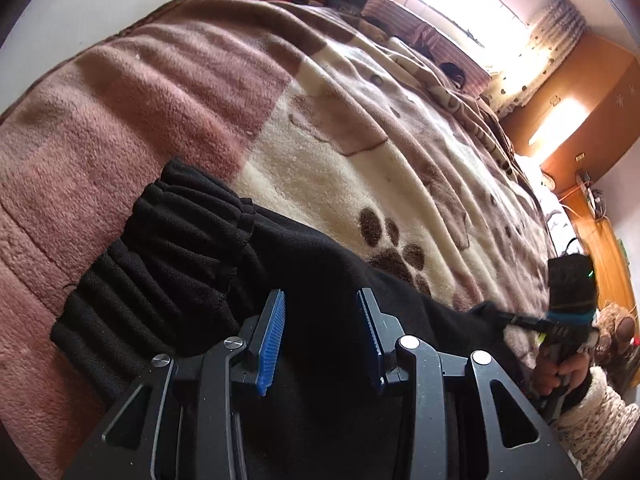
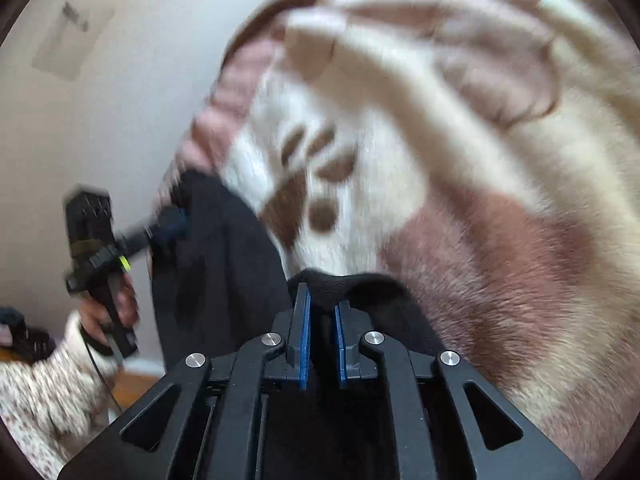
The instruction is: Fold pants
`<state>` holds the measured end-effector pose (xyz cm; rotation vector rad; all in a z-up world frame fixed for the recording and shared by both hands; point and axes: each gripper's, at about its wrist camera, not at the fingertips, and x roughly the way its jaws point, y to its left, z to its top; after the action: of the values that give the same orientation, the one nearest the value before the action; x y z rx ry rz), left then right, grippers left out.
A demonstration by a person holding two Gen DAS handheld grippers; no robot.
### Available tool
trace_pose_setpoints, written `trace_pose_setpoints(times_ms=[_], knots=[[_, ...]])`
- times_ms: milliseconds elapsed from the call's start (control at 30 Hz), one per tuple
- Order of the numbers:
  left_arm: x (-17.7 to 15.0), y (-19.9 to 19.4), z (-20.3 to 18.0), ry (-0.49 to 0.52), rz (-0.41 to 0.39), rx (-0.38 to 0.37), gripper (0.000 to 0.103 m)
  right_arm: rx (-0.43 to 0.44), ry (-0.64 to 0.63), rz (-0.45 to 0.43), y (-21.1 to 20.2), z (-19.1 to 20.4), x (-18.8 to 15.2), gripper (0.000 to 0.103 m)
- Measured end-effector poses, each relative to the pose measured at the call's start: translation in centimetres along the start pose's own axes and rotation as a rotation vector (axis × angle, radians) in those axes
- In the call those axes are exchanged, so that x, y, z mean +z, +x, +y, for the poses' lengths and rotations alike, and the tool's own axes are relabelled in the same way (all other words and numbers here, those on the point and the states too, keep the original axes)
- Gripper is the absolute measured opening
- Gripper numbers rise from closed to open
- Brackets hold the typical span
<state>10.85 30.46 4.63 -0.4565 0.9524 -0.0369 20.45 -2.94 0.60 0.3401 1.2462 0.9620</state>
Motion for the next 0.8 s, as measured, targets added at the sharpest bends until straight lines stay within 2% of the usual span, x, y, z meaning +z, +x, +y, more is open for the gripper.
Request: trace_pose_setpoints(times_ms=[100, 200, 233, 267, 367, 400, 500, 600, 633, 667, 700, 733, 767, 800], knots=[[-0.2, 0.2, 0.2, 0.027, -0.005, 0.016, 0.050, -0.019, 0.034, -0.095, -1.5, -0.9, 0.7, 0.009], [-0.4, 0.7, 0.4, 0.035, 0.013, 0.035, 0.050, -0.042, 0.188, -0.017, 1.7, -4.1, 1.9, 0.009], [-0.3, 0.8, 0.4, 0.048, 0.017, 0.041, 0.050, -0.044, 0.192, 0.001, 2.1, -4.4, 1.9, 0.009], [-0.3, 0.9, 0.4, 0.059, 0.022, 0.046, 0.050, -0.029, 0.205, 0.016, 2.4, -4.7, 2.0, 0.009], [-0.4, 0.8, 0.5, 0.059, 0.020, 0.046, 0.048, 0.094, 0.298, 0.017, 1.5, -6.4, 2.4, 0.010], [-0.5, 0.7, 0.6, 0.060, 0.017, 0.050, 0.048, 0.094, 0.285, 0.014, 1.2, -6.3, 2.6, 0.010], [-0.8, 0.3, 1.1, 0.058, 0.007, 0.063, 0.046, -0.006, 0.127, -0.011, 0.0, -3.3, 3.5, 0.010], [-0.9, 0.1, 1.8, 0.022, 0.010, 0.050, 0.041, 0.015, 0.129, -0.074, -0.9, -3.3, 3.4, 0.009], [-0.9, 0.2, 2.0, 0.013, 0.014, 0.055, 0.041, -0.038, 0.121, -0.072, -0.6, -3.9, 3.4, 0.009], [-0.9, 0.2, 2.0, 0.013, 0.016, 0.060, 0.040, -0.063, 0.134, -0.070, -0.2, -4.6, 3.4, 0.000], [-0.9, 0.2, 2.0, 0.015, 0.018, 0.062, 0.040, -0.161, 0.140, -0.089, 0.1, -5.6, 3.6, 0.000], [-0.9, 0.3, 1.8, 0.024, 0.022, 0.068, 0.040, -0.210, 0.148, -0.102, -0.2, -6.6, 3.5, 0.000], [-0.9, 0.3, 1.7, 0.031, 0.026, 0.074, 0.040, -0.171, 0.197, -0.111, -0.4, -7.6, 3.6, 0.000], [-0.9, 0.3, 1.6, 0.034, 0.028, 0.078, 0.041, -0.095, 0.255, -0.114, -0.8, -8.4, 3.6, 0.000]])
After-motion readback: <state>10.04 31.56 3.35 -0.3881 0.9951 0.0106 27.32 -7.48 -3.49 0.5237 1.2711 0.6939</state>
